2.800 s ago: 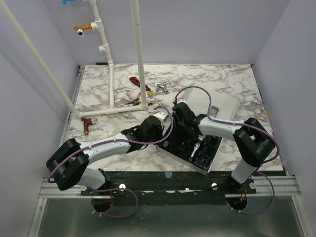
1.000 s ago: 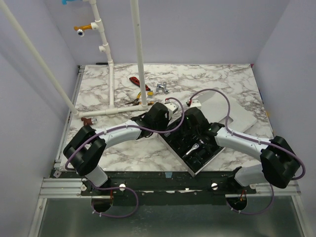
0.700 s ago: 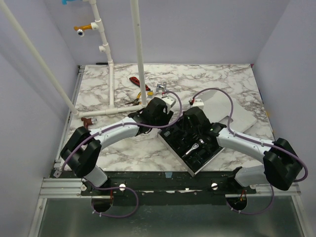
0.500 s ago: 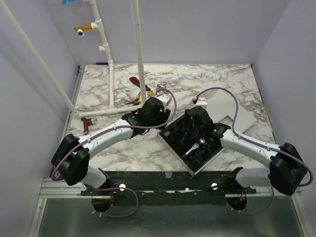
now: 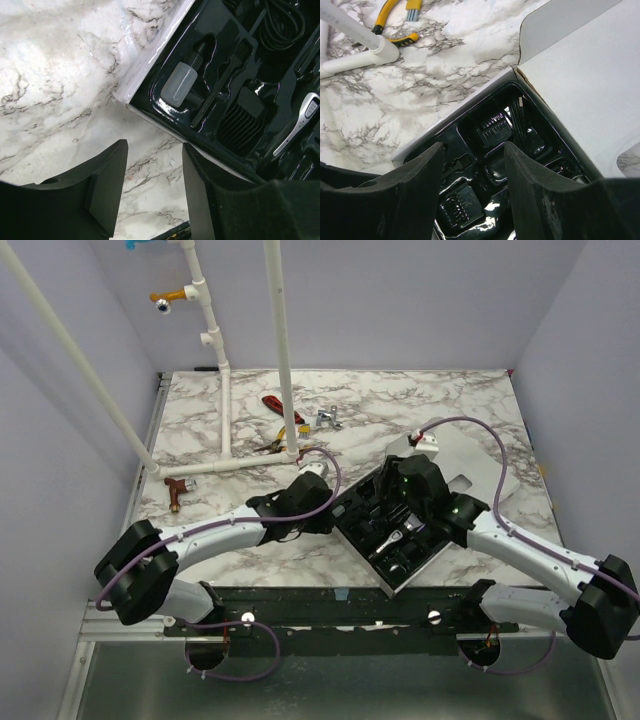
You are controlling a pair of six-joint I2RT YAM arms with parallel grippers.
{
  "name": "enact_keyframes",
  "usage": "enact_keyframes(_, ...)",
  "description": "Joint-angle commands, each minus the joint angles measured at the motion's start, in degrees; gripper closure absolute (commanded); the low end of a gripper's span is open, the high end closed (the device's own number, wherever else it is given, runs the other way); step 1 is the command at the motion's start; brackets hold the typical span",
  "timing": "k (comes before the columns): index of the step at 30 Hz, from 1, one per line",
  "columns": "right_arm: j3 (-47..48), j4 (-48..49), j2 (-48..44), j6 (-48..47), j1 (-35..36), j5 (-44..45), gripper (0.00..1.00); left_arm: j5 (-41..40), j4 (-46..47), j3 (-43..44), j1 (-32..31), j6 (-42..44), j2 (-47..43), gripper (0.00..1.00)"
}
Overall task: Sort the hair-cutting tools
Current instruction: Adjust the storage box at the center of the board.
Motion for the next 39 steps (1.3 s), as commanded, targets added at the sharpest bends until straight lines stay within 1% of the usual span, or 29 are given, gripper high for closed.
enact_keyframes(1, -0.78, -2.02, -3.08, 2.09, 0.24, -1.14, 0.45, -0.61, 5.35, 0.18, 0.2, -2.07, 2.92, 0.52)
enact_keyframes(4, -1.8, -1.84, -4.23, 2.63, 0.25, -1.32, 0.45, -0.81, 5.97, 2.13, 1.2, -0.36, 5.05, 0.53)
enact_keyframes(10, -2.26, -2.11, -3.11, 3.13, 0.22, -1.45, 0.45, 0.15, 5.61, 6.11, 5.22, 3.21, 9.96, 0.56)
enact_keyframes(11, -2.68, -2.18, -2.47, 3.29, 0.22, -0.72, 0.45, 0.45, 6.01, 6.72, 7.86, 4.4, 11.59, 0.58)
enact_keyframes(12, -2.87, -1.96, -2.23, 3.33, 0.27, -0.35, 0.45, 0.57, 6.18, 7.05, 8.68, 4.83, 12.32, 0.58)
enact_keyframes(16, -3.07, -1.54, -0.15, 3.01, 0.2, 1.25, 0.45, 1.3, 6.01, 10.65, 11.53, 6.26, 16.02, 0.58)
enact_keyframes(20, -2.49, -2.21, 3.04, 3.76, 0.24, 5.08, 0.45, 1.21, 4.68, 15.41, 12.98, 7.59, 18.75, 0.58)
enact_keyframes(23, -1.14, -2.29, 6.68, 3.78, -0.81, 7.56, 0.45, 0.66, 4.48, 15.49, 13.12, 8.03, 16.85, 0.58)
enact_keyframes(28, 2.43, -1.23, 13.17, 1.5, -3.71, 6.18, 0.46, 1.11, 5.25, 9.45, 13.12, 5.98, 10.08, 0.57)
enact_keyframes(33, 4.8, 1.74, 16.89, -3.68, -4.93, 4.1, 0.46, 4.35, 6.3, 3.71, 13.06, 2.65, 5.46, 0.57)
enact_keyframes(39, 7.3, 4.09, 23.38, -9.09, -5.92, 0.92, 0.48, 9.12, 6.91, 0.61, 12.95, 0.61, 2.0, 0.56)
